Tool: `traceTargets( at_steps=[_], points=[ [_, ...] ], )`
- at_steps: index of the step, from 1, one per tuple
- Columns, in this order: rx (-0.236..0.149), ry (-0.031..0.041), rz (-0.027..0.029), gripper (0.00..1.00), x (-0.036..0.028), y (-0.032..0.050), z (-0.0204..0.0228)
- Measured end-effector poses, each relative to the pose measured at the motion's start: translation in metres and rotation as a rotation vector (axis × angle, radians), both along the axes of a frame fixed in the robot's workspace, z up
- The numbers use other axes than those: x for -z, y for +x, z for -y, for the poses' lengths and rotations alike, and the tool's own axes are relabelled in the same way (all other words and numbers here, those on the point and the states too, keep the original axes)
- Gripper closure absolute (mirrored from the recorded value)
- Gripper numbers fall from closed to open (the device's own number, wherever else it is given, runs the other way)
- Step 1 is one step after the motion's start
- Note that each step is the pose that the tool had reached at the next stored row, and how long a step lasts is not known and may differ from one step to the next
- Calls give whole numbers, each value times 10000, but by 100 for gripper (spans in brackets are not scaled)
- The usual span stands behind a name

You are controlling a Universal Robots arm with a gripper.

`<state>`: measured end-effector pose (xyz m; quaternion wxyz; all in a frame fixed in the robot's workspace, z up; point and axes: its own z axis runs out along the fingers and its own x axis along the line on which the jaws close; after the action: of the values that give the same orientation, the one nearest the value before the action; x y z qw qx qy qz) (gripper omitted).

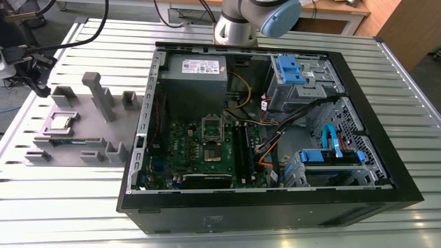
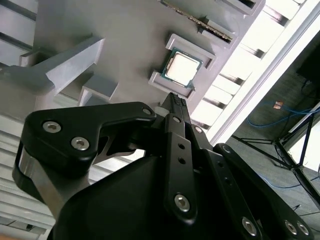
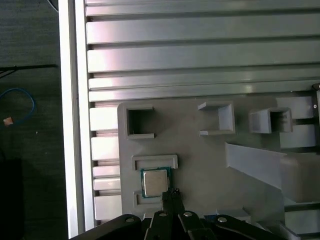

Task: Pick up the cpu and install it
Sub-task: 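Reach for the cpu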

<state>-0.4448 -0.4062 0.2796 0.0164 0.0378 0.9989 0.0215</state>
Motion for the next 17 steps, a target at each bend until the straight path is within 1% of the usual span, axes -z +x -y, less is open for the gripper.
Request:
traceTargets(
  at_steps=[11,17],
  points=[
    [-1,1,0,89,149,-56,11],
    [1,2,2,89,188,-63,15]
  ],
)
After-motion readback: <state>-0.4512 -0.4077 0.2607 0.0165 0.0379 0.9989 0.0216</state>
